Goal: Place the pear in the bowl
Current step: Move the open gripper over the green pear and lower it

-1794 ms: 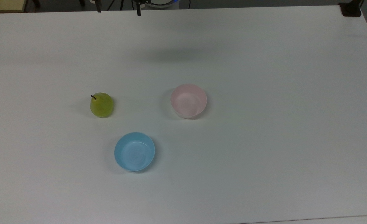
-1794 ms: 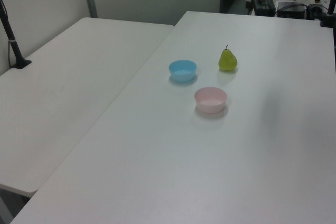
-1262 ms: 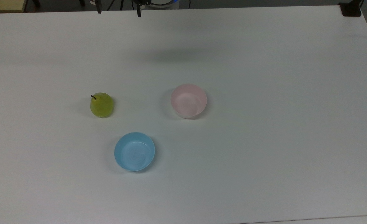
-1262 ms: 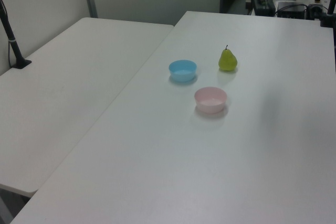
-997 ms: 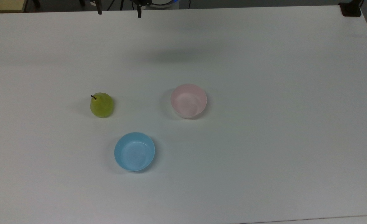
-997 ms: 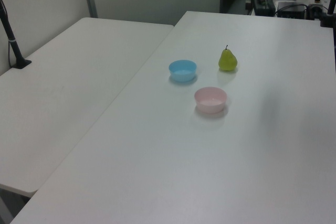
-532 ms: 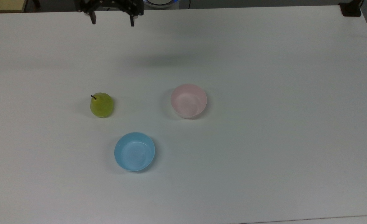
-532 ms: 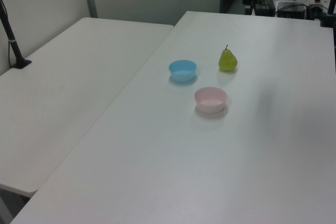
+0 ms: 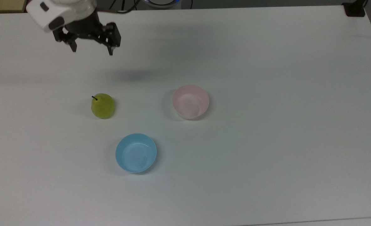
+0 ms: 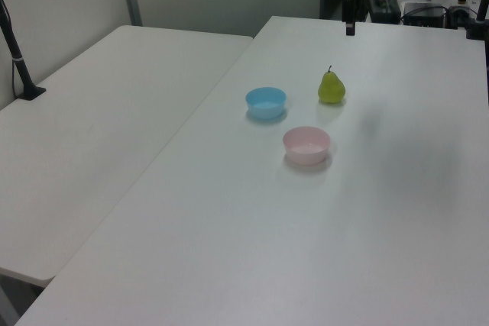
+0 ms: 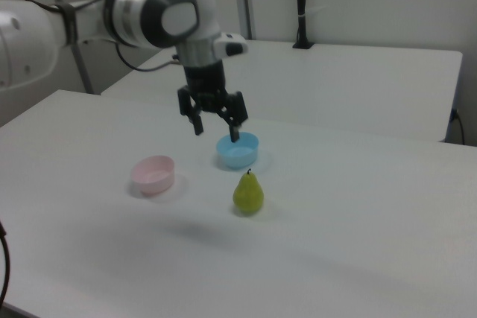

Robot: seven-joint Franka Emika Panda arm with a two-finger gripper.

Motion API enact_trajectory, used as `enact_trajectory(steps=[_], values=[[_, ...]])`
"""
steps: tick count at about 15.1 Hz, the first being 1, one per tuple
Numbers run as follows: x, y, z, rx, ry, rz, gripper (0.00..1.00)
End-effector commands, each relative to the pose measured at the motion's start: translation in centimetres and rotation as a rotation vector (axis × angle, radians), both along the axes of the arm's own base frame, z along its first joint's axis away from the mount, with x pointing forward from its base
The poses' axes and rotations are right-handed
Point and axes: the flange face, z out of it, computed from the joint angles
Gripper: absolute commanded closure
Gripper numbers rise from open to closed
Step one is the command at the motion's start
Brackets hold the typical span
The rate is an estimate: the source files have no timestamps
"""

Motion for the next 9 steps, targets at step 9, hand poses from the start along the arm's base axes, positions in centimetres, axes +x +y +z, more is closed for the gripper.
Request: enact_trajectory(steps=[9], values=[[4.4, -0.9, -13.5, -0.005, -0.021, 0.025, 0.00]])
